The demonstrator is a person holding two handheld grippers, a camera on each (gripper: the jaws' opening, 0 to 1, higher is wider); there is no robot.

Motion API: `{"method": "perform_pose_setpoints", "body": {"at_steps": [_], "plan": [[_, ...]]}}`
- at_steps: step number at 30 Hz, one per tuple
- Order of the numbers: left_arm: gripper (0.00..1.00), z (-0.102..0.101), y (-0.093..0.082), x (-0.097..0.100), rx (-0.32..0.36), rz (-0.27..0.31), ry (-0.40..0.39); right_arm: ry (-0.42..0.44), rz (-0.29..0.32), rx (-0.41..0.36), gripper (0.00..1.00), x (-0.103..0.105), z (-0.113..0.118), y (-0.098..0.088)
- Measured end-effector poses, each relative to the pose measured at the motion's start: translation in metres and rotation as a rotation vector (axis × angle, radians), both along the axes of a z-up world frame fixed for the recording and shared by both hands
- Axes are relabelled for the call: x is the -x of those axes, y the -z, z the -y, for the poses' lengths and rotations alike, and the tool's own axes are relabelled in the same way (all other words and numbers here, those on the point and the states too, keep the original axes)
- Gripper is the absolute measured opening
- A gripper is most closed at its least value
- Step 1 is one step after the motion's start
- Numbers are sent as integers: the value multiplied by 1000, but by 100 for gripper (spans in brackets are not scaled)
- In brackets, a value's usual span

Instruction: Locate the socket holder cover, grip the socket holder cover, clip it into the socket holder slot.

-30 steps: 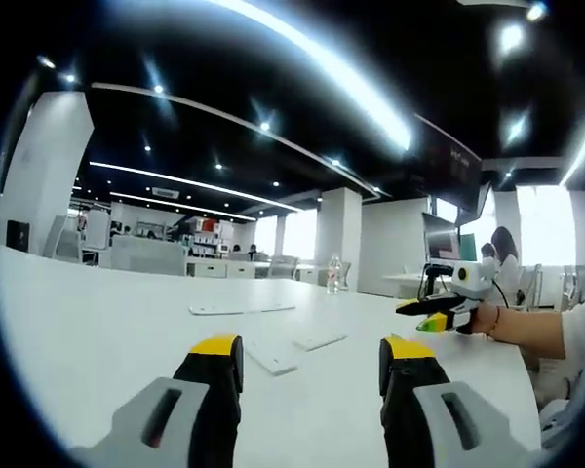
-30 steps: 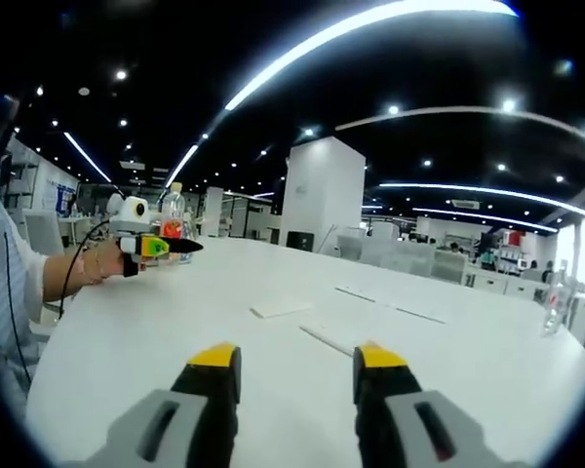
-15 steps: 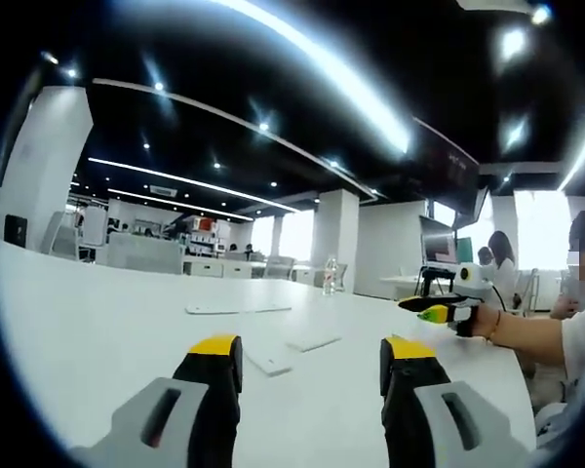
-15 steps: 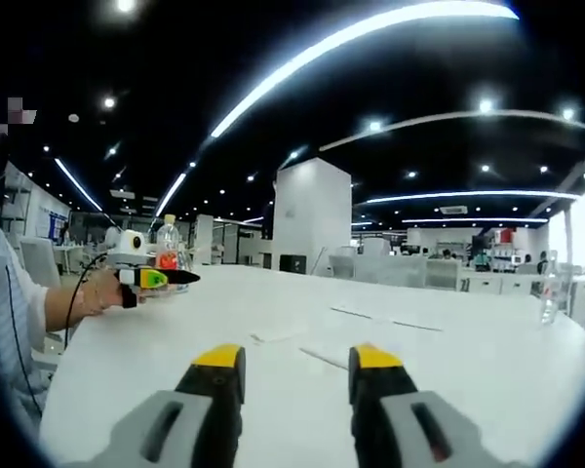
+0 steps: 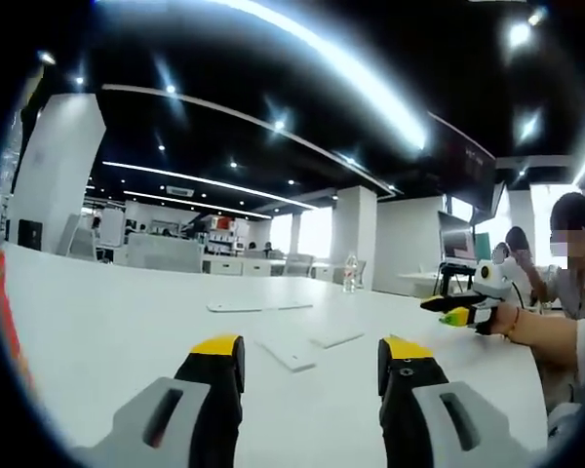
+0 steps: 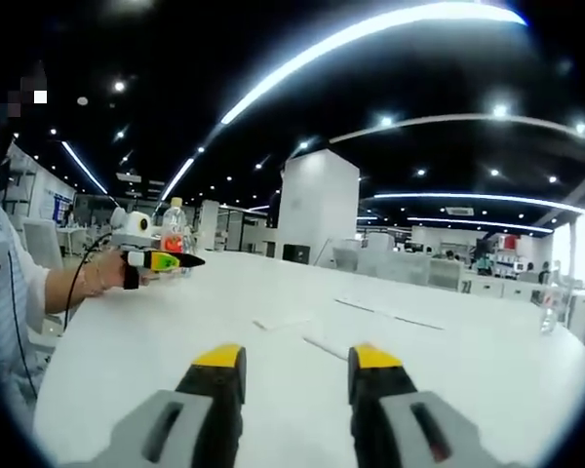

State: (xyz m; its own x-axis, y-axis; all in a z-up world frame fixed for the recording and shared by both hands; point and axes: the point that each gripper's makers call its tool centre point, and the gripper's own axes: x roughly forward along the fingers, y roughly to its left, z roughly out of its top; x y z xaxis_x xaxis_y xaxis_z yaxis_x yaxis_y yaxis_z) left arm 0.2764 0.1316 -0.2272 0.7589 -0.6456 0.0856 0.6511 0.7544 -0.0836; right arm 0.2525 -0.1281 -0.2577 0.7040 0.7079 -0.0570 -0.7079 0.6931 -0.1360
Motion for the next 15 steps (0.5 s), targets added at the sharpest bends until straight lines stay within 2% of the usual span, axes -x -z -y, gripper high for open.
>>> {"method": "perform_pose_setpoints", "body": {"at_steps": [10,15], "plan": [[55,-4,-1,-3,1,0,-22,12,-18,34,43,-5,1,9],[55,-3,5,-7,-28,-16,-31,8,-16,37,42,-6,1,8]]}}
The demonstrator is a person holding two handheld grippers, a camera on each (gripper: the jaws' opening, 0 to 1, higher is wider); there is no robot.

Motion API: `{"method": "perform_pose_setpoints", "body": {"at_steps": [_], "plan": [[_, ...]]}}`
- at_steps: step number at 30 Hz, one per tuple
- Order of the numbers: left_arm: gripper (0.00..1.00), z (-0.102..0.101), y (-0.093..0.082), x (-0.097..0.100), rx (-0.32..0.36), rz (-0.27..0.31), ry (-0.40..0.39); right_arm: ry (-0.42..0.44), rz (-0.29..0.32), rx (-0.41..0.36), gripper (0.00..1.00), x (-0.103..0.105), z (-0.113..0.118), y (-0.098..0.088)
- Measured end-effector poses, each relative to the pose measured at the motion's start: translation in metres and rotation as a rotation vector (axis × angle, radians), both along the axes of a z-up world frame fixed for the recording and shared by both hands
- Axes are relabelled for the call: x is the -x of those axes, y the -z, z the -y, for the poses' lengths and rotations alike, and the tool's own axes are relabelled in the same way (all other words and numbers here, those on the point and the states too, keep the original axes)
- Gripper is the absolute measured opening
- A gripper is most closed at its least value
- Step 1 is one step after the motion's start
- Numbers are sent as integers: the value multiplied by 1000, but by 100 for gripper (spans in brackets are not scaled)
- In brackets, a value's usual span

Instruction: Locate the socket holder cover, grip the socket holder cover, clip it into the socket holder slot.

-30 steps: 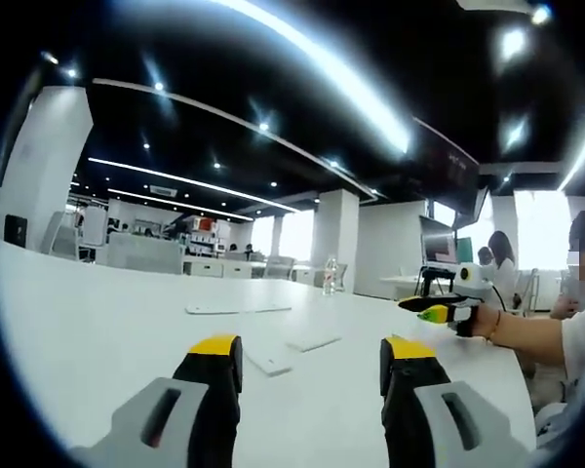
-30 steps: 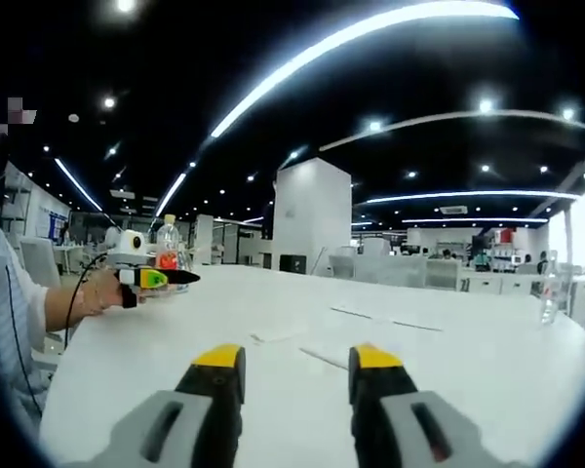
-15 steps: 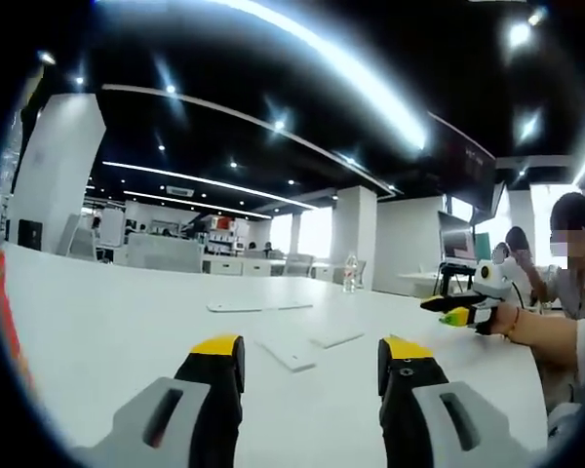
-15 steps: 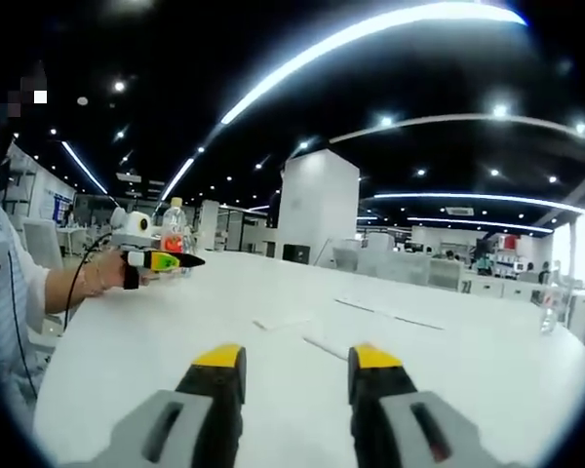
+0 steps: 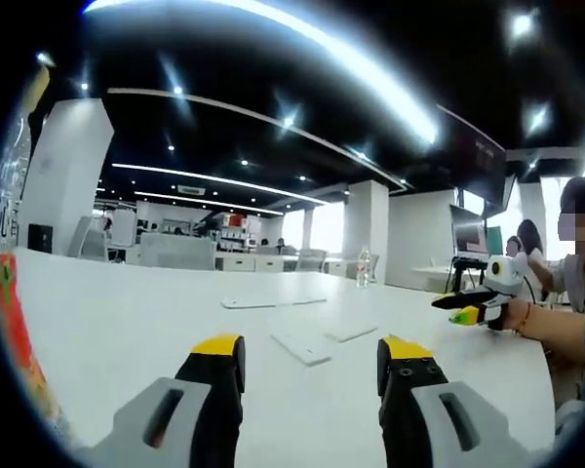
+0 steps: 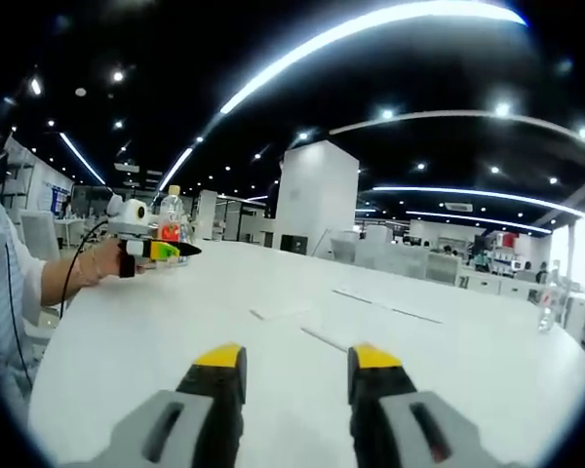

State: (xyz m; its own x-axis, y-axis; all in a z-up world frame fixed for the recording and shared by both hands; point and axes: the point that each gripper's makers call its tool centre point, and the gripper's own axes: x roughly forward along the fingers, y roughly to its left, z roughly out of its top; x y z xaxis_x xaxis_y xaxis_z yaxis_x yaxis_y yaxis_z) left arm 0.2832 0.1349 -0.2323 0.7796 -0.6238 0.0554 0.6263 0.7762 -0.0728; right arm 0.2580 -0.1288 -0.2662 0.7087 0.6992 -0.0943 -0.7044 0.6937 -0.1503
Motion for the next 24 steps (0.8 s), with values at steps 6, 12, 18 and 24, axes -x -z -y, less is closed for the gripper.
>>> {"method": "perform_pose_setpoints", "body": {"at_steps": [6,12,18,24], "plan": [[55,2,1,0,-14,2,3,-4,2,3,42,-1,0,0],[55,5,1,0,-15,7,12,-10,2,13,42,-1,-2,1],[56,8,1,2,-19,4,25,-17,6,14,42,1,-2,1],[56,9,3,5,-38,6,28,-19,7,16,42,1,-2,1]]}}
